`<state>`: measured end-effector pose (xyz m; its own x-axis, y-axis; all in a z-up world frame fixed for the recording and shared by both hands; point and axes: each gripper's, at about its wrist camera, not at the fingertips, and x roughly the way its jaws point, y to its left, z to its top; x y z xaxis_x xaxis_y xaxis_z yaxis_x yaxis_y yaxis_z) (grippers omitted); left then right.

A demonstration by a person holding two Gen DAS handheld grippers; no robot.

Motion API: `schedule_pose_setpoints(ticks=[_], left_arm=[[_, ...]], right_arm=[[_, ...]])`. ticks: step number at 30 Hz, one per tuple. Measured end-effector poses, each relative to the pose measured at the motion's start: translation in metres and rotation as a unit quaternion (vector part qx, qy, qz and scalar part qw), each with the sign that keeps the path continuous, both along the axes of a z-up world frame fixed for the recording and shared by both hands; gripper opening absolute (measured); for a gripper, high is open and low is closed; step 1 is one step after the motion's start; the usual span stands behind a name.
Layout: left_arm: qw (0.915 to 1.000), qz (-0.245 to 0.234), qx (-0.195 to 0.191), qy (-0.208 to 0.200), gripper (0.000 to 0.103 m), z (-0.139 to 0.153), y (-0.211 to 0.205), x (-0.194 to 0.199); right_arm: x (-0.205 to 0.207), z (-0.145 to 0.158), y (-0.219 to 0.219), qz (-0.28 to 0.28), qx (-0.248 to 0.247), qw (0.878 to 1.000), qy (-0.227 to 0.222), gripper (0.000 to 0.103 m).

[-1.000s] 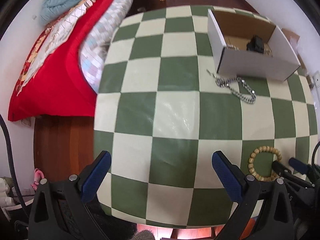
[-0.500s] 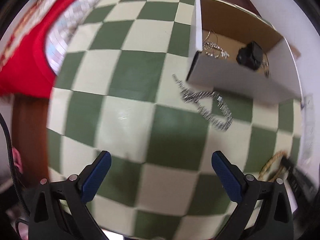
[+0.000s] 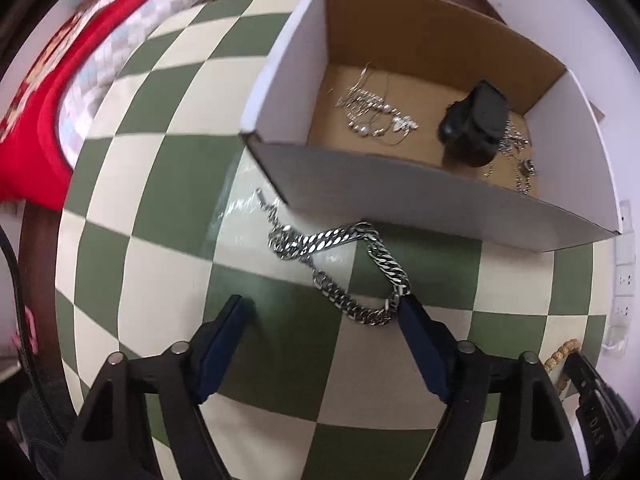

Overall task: Organize jewelry
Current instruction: 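Grasp the wooden bead bracelet with the right gripper while the left grasps the thick silver chain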

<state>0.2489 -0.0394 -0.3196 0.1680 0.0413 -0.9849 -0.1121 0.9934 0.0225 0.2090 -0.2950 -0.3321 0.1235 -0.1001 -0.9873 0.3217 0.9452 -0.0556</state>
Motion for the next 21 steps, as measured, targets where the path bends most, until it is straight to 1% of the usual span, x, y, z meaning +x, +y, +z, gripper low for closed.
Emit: schedule_pose_setpoints(ticks=[1, 2, 3, 4, 5, 8, 10, 12, 15, 18, 21], left_arm=[[1.0000, -0.007, -0.004, -0.005, 0.060, 0.001, -0.001, -0.001], [0.9998, -0.013, -0.005, -0.010, 0.046, 0.003, -0.002, -0.001], [0.9997, -0.021, -0.005, -0.015, 0.037, 0.005, -0.003, -0.001], [0.9994, -0.031, -0.003, -0.017, 0.018, 0.006, -0.004, -0.001], [0.9991, -0.039, 0.004, -0.016, 0.010, 0.006, -0.006, -0.001], [0.9975, -0.067, 0.010, -0.021, 0.009, 0.006, -0.004, -0.007], [0.9963, -0.082, 0.010, -0.026, 0.009, 0.006, 0.001, -0.016], [0.9953, -0.093, 0.004, -0.024, 0.009, 0.006, 0.008, -0.030], [0.9941, -0.107, -0.004, -0.015, 0.009, 0.004, 0.027, -0.051], [0.9944, -0.105, -0.015, -0.001, 0.009, 0.005, 0.054, -0.076], [0.9940, -0.105, -0.025, 0.015, 0.009, 0.005, 0.074, -0.095]], right_arm=[[0.000, -0.001, -0.001, -0.001, 0.001, 1.000, 0.000, 0.010], [0.001, -0.001, -0.002, -0.001, 0.002, 1.000, 0.000, 0.010], [0.001, -0.001, -0.002, -0.001, 0.003, 1.000, 0.000, 0.010], [0.001, -0.001, -0.003, -0.001, 0.004, 1.000, 0.001, 0.010], [0.001, -0.001, -0.003, -0.002, 0.005, 1.000, 0.002, 0.010], [0.003, -0.002, -0.006, -0.005, 0.015, 1.000, 0.005, 0.011], [0.003, -0.004, -0.013, -0.008, 0.030, 1.000, 0.005, 0.021], [0.002, -0.004, -0.013, -0.010, 0.041, 0.999, 0.008, 0.028], [0.000, -0.003, -0.012, -0.007, 0.043, 0.999, 0.009, 0.028], [-0.007, -0.002, -0.009, -0.003, 0.046, 0.999, 0.011, 0.028], [-0.015, -0.001, -0.008, -0.004, 0.061, 0.998, 0.012, 0.028]])
